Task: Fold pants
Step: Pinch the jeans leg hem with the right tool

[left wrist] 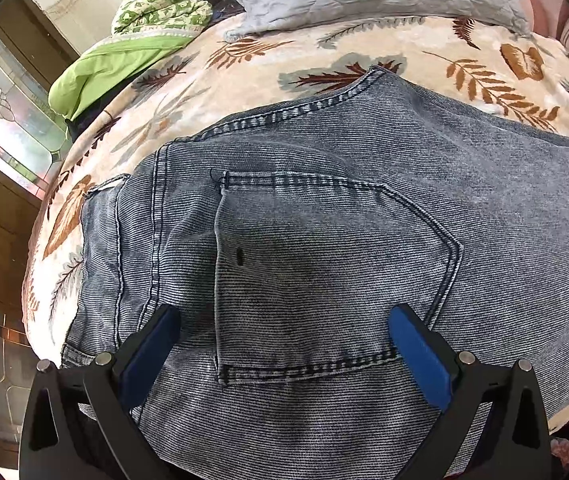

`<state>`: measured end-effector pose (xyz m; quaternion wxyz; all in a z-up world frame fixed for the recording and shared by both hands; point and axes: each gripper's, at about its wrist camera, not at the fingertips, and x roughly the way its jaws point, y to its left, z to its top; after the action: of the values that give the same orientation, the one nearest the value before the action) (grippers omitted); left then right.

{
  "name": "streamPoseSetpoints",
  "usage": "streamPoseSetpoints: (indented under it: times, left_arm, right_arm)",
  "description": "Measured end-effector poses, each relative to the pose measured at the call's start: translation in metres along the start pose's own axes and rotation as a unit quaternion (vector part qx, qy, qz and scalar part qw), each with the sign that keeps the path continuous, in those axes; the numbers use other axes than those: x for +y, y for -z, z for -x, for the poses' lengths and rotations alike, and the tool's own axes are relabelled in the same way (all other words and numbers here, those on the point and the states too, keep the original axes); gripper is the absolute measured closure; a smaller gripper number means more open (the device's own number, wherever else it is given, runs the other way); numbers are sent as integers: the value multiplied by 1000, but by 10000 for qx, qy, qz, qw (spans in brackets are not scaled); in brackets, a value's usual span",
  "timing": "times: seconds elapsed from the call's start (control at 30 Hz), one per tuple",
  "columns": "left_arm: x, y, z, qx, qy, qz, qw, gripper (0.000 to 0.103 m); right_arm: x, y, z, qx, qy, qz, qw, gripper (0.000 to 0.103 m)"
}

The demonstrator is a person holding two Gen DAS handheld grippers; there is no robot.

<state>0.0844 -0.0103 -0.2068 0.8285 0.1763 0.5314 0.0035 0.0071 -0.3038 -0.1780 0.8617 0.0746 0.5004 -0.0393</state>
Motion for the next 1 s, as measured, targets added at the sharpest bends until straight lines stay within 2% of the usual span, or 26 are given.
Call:
streamPoseSetpoints:
  times: [0.13, 0.17, 0.2, 0.33, 0.4, 0.43, 0.47, 0.5, 0.57, 0.67, 0.7, 0.73, 0.87, 1.0]
  left_arm:
    - [3, 1, 3, 2, 38, 56, 10000, 0]
    - [3, 1, 5, -11, 54, 70, 10000, 0]
    - [5, 1, 8, -51, 95, 86, 9999, 0]
    - [8, -2, 22, -251, 241, 107, 9993, 0]
    - [9, -5, 28, -352, 343, 103, 9987, 0]
    - [9, -7, 32, -399, 408, 97, 9983, 0]
    - [9, -9, 34, -436, 467, 94, 9979, 0]
    - [8, -10, 35, -462, 518, 91, 9975, 0]
    - [6, -11, 38, -492, 624, 81, 9968, 0]
    - [-2, -8, 40, -485, 750, 23, 9960, 0]
    - [-4, -7, 40, -474, 774, -14, 9959, 0]
    - [-5, -5, 41, -472, 781, -46, 9958, 0]
    - [2, 3, 42, -467, 758, -3, 9960, 0]
    - [15, 4, 35, -362, 747, 187, 9964, 0]
  right_arm:
    - [-22, 0, 9, -103, -167, -425, 9989, 42]
    - [-40, 1, 19, -205, -282, -782, 9963, 42]
    - [-40, 1, 19, -205, -282, -782, 9963, 42]
    - [-96, 17, 64, -827, -636, -1583, 9819, 39]
    - [-130, 34, 86, -1029, -934, -2195, 9657, 32]
    - [-155, 55, 99, -1053, -1304, -2779, 9459, 31]
    - [-168, 69, 103, -1024, -1531, -3099, 9328, 30]
    - [-168, 69, 103, -1024, -1531, -3099, 9328, 30]
    - [-182, 93, 103, -834, -1703, -3535, 9160, 30]
    - [-188, 113, 93, -561, -1886, -3880, 9004, 30]
    - [-187, 119, 78, -348, -1995, -4115, 8886, 30]
    - [-187, 119, 78, -348, -1995, -4115, 8886, 30]
    - [-180, 118, 49, -98, -2277, -4453, 8659, 30]
    - [-175, 114, 33, -146, -2157, -4613, 8605, 30]
